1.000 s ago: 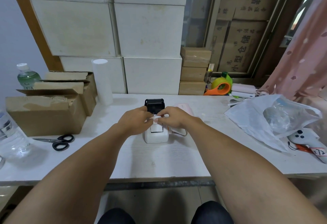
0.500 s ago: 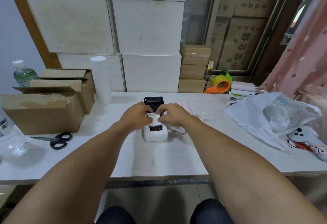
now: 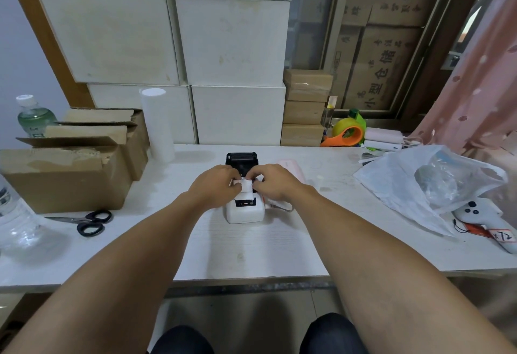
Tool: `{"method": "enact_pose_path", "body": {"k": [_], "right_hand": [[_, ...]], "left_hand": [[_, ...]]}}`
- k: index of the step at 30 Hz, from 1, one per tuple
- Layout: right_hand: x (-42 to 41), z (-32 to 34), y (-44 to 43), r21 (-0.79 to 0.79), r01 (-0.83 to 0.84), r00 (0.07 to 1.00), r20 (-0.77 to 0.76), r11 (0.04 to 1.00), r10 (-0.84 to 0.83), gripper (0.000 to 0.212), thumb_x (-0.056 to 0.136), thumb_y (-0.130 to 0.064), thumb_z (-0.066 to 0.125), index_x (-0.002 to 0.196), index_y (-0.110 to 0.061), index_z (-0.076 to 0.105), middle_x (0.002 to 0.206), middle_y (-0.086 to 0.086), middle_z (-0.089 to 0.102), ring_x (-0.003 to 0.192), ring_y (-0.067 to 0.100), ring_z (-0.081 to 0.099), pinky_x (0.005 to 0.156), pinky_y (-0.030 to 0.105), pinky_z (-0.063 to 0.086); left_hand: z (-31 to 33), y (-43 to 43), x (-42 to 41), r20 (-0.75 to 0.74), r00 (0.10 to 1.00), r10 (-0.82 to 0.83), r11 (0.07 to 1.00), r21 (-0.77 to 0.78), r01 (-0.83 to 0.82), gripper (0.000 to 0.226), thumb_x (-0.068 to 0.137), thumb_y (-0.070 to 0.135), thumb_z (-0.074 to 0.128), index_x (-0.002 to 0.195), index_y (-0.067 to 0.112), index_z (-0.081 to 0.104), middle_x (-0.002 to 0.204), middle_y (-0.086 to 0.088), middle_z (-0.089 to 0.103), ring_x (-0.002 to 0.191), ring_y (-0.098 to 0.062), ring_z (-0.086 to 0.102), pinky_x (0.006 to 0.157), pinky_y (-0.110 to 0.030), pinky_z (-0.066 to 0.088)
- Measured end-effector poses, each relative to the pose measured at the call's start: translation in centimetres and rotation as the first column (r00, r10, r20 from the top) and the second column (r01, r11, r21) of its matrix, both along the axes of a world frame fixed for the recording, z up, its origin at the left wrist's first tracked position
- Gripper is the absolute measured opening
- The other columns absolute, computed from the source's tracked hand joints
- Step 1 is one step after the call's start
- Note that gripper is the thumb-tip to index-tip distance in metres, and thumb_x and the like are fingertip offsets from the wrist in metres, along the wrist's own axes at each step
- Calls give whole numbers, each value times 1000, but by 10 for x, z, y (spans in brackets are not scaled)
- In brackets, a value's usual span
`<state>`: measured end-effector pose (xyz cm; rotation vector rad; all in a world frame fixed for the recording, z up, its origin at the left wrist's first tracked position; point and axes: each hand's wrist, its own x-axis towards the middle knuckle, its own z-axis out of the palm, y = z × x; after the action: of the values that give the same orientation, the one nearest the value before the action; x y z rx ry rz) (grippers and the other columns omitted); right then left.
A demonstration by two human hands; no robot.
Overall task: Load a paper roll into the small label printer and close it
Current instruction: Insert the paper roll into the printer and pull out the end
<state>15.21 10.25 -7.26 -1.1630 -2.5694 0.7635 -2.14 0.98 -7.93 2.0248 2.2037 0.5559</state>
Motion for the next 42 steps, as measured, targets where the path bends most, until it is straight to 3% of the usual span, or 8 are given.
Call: {"method": "enact_pose_path", "body": {"k": [5, 9, 14, 23, 27, 32, 37, 42], "right_hand": [[-1, 2, 1, 16, -23, 1000, 18, 1000, 22, 32, 90, -14, 58, 109, -35, 73, 111, -9, 73, 91, 16, 68, 88, 41, 59], [-1, 6, 1, 8, -44, 999, 21, 999, 43, 29, 87, -17, 66, 110, -31, 75, 114, -8, 73, 93, 16, 67, 89, 38, 57], [2, 5, 1, -28, -30, 1000, -8, 999, 30, 33, 82, -15, 68, 110, -31, 75, 111, -12, 72, 94, 13, 66, 81, 30, 54], [1, -2, 6, -73, -38, 997, -77, 997, 32, 19, 84, -24, 75, 99, -34, 76, 106, -13, 73, 86, 8, 65, 84, 31, 54], [-1, -5, 7, -39, -15, 995, -96, 999, 12, 12, 82, -28, 76, 92, -34, 77, 99, -14, 75, 86, 11, 69, 86, 37, 59], [-1, -9, 8, 4, 21, 995, -98, 1000, -21, 7, 79, -34, 76, 85, -39, 77, 94, -15, 76, 93, 11, 70, 86, 42, 60], [-2, -12, 8, 19, 33, 996, -79, 999, -31, 17, 85, -34, 72, 99, -38, 81, 105, -14, 76, 98, 11, 69, 87, 41, 59], [0, -11, 9, 59, 5, 999, -54, 998, -1, 26, 91, -34, 64, 110, -38, 81, 120, -13, 72, 107, 12, 66, 91, 40, 57]], "left_hand": [[4, 1, -3, 38, 999, 1, 1000, 14, -1, 35, 87, 11, 54, 112, 20, 76, 110, 5, 73, 98, -19, 65, 82, -37, 55], [2, -1, -8, 104, 995, -2, 1000, 23, -1, 32, 83, 11, 63, 108, 23, 79, 100, 11, 75, 78, -7, 57, 66, -17, 42], [8, -2, -10, 226, 974, 18, 1000, -4, -18, 27, 83, 10, 71, 105, 23, 81, 76, 26, 62, 71, 1, 58, 62, -13, 38], [10, -4, -13, 365, 931, -2, 999, -46, 20, 22, 79, 22, 80, 99, 30, 83, 96, 13, 70, 74, -6, 58, 66, -17, 41], [8, -5, -11, 306, 952, -1, 1000, 15, -4, 17, 80, 23, 82, 97, 27, 83, 83, 19, 67, 68, 2, 59, 60, -9, 37], [7, -5, -8, 256, 966, 15, 998, 55, -30, 14, 84, 23, 78, 96, 25, 84, 77, 25, 65, 76, 20, 56, 59, -7, 36], [4, -6, -7, 248, 968, 35, 998, 49, -49, 19, 89, 23, 70, 101, 30, 82, 86, 21, 71, 73, 3, 60, 64, -15, 41], [-2, -7, -9, 62, 991, -122, 989, 95, 116, 31, 90, 11, 57, 105, 26, 79, 106, 7, 70, 82, -10, 55, 74, -37, 53]]}}
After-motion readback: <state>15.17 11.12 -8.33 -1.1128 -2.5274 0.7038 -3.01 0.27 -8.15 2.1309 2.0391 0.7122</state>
